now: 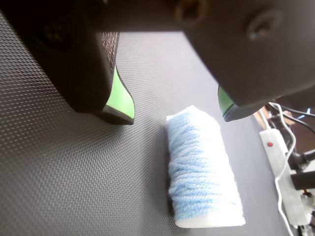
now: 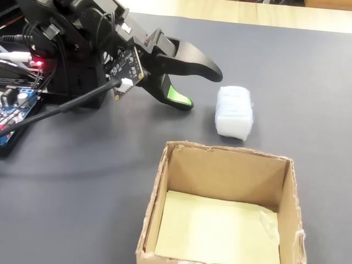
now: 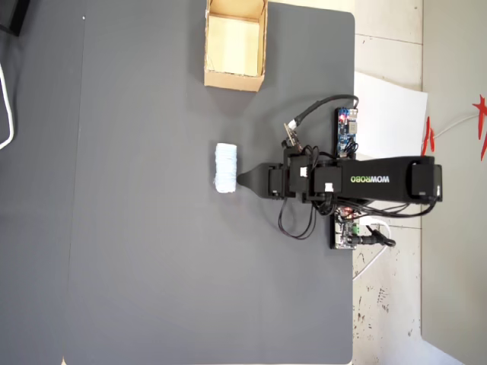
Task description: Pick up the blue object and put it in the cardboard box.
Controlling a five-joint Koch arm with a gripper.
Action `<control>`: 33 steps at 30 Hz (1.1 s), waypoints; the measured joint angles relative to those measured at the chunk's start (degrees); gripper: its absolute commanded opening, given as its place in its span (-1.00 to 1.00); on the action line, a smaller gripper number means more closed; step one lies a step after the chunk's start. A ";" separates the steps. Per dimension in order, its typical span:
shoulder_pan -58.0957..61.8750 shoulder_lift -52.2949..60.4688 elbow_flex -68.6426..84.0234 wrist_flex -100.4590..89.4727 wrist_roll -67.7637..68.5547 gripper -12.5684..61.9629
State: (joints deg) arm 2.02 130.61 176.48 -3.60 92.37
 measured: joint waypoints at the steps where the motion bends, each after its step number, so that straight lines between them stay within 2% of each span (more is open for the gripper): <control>1: -0.18 0.00 0.00 0.00 0.00 0.25; 16: -0.35 0.00 -1.05 0.79 0.44 0.25; 26: -0.53 -0.88 -13.89 22.59 0.35 0.25; 29: 0.00 -5.01 -22.06 26.28 0.26 0.25; 33: 0.35 -9.23 -25.75 28.74 0.18 0.25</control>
State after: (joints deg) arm 2.37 121.38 150.73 25.14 92.55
